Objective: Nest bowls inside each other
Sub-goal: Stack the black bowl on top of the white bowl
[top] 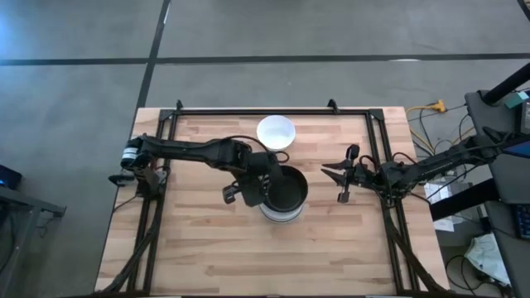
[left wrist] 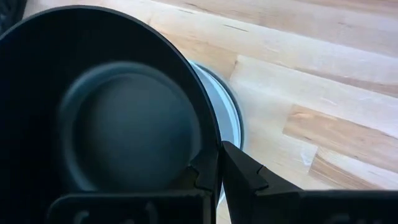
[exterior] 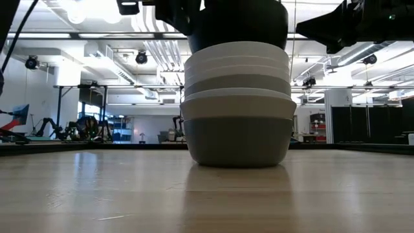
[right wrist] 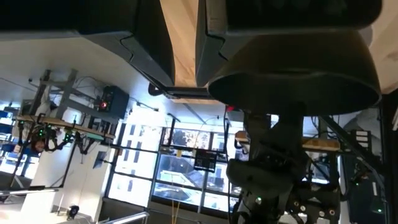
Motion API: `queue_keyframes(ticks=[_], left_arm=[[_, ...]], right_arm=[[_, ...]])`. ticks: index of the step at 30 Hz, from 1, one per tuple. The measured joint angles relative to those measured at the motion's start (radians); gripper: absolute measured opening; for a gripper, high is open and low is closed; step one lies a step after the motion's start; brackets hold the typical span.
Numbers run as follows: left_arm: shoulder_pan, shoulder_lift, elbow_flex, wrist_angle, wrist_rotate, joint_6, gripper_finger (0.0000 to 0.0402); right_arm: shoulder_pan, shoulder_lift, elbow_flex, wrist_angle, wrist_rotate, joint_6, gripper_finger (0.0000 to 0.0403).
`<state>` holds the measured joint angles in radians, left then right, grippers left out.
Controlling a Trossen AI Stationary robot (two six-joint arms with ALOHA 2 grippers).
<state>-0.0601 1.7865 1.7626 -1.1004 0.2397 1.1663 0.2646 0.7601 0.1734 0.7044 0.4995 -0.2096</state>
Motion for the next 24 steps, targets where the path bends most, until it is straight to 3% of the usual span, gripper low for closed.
queue_keyframes(ticks=[24], left_arm=[[0.0,0.06,0.008,-0.028,0.016,-0.005,0.0]], right_arm=[[-0.017,0.0,0.0,-0.021,0.002,0.0,0.0059]])
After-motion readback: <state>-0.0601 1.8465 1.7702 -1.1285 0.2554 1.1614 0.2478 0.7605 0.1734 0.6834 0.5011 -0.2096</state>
